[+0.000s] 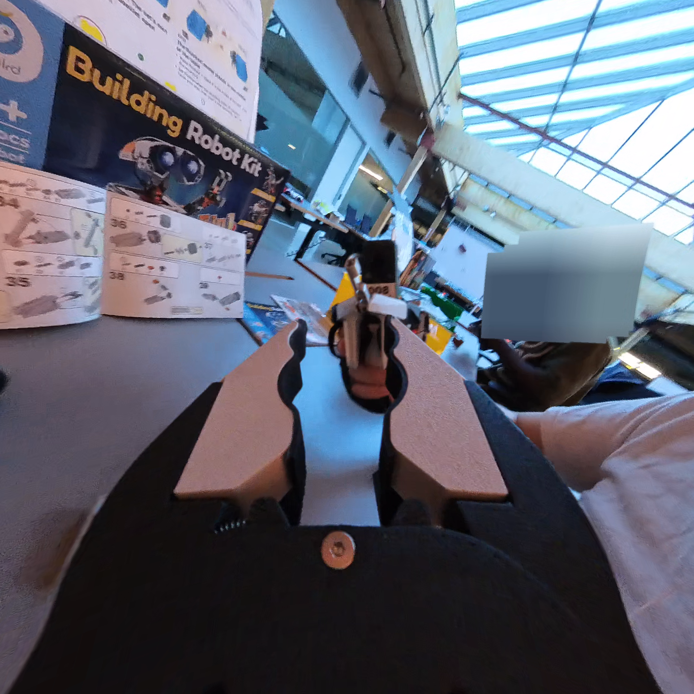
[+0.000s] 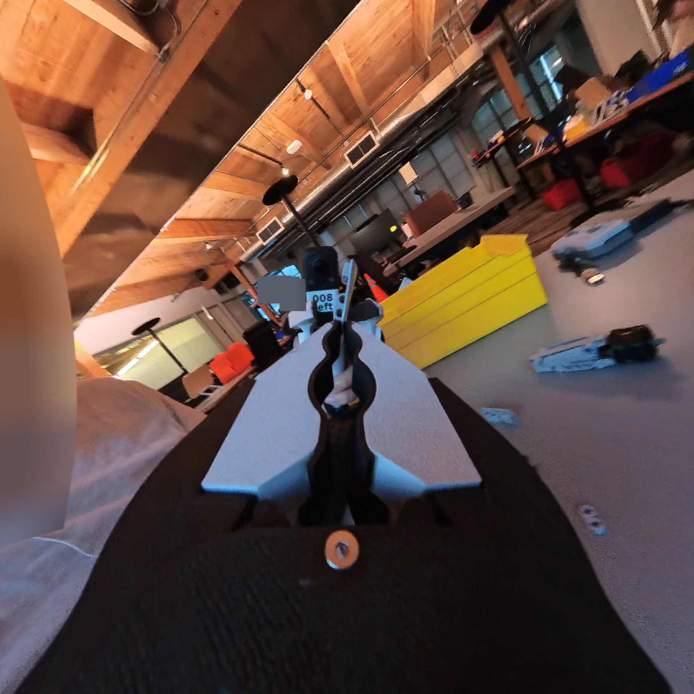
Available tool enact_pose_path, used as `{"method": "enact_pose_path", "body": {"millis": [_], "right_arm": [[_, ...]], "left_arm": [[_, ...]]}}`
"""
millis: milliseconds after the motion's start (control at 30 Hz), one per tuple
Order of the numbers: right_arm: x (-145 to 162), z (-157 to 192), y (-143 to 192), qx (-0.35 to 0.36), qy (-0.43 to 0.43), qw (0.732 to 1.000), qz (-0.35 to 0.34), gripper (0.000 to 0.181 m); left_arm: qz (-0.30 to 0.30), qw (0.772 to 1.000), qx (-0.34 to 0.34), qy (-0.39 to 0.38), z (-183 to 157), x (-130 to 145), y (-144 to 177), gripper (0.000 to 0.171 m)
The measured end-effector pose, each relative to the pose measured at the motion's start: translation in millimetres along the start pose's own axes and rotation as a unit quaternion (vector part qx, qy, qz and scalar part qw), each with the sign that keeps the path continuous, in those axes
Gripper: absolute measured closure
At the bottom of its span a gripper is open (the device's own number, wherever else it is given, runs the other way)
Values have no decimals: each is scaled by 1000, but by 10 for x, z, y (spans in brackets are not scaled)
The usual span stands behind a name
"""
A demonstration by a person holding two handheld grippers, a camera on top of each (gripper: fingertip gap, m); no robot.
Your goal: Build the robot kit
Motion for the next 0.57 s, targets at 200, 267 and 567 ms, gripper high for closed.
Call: {"method": "enact_pose_path", "body": {"millis": [200, 267, 567], "right_arm": [[344, 119, -170, -17, -70, 997, -20, 181], [438, 137, -190, -12, -73, 997, -22, 181], [546, 106, -204, 17, -2, 1000, 12, 181]], "left_arm": [[6, 996, 49, 75, -64, 192, -132, 146], [-7, 992, 76, 102, -97, 226, -149, 151], [17, 983, 114, 143, -64, 319, -134, 168]]}}
Point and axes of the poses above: each gripper's, where its closed fingertips meet, y back along the fingers, x out of its underside, z = x × y across the jaws, the point moved 6 cm from there along y, back along the fingers, and after that the axes turned 2 degrees about -z, right-handed, at the moved point
